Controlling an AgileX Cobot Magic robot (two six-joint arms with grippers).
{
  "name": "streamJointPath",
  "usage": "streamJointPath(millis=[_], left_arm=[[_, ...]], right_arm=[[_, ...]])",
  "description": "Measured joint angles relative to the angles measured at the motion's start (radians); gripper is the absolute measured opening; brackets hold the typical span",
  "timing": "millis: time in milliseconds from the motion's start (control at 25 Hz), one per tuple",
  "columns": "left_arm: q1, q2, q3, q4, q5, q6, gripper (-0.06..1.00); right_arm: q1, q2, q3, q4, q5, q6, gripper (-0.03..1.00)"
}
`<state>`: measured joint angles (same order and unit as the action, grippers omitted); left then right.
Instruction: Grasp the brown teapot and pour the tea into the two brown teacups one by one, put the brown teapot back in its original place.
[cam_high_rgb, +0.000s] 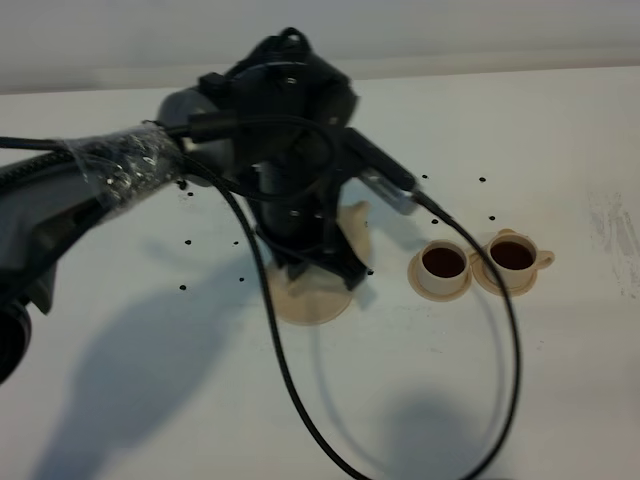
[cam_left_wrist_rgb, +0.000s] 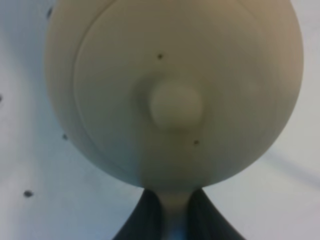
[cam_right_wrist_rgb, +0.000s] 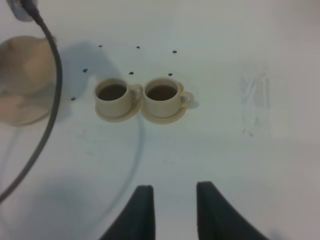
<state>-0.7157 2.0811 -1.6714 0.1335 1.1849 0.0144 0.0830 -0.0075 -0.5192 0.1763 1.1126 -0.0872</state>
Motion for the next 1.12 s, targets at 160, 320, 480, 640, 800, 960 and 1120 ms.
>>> streamJointPath(millis=[160, 320, 480, 640, 800, 960, 1120], left_arm=[[0.04, -0.001, 0.083, -0.043, -0.076, -0.007, 0.08], [0.041, -0.001, 0.169, -0.06, -0.179, -0.014, 0.08], [0.044, -0.002, 0.218, -0.047, -0.234, -0.039, 0.08], [0.051, -0.003, 0.219, -0.046, -0.238, -0.044, 0.08], [0.051, -0.003, 0.219, -0.046, -0.238, -0.046, 0.08], [0.051, -0.003, 0.219, -0.046, -0.238, -0.046, 0.08], [0.051, -0.003, 0.219, -0.046, -0.235, -0.046, 0.08]], right_arm=[[0.0, 0.0, 0.0, 0.0, 0.0, 0.0, 0.2], [0.0, 0.0, 0.0, 0.0, 0.0, 0.0, 0.2], [0.0, 0.0, 0.0, 0.0, 0.0, 0.0, 0.2], [0.0, 0.0, 0.0, 0.0, 0.0, 0.0, 0.2], [0.0, 0.0, 0.0, 0.0, 0.0, 0.0, 0.2], [0.0, 0.0, 0.0, 0.0, 0.0, 0.0, 0.2], [0.0, 0.0, 0.0, 0.0, 0.0, 0.0, 0.2]])
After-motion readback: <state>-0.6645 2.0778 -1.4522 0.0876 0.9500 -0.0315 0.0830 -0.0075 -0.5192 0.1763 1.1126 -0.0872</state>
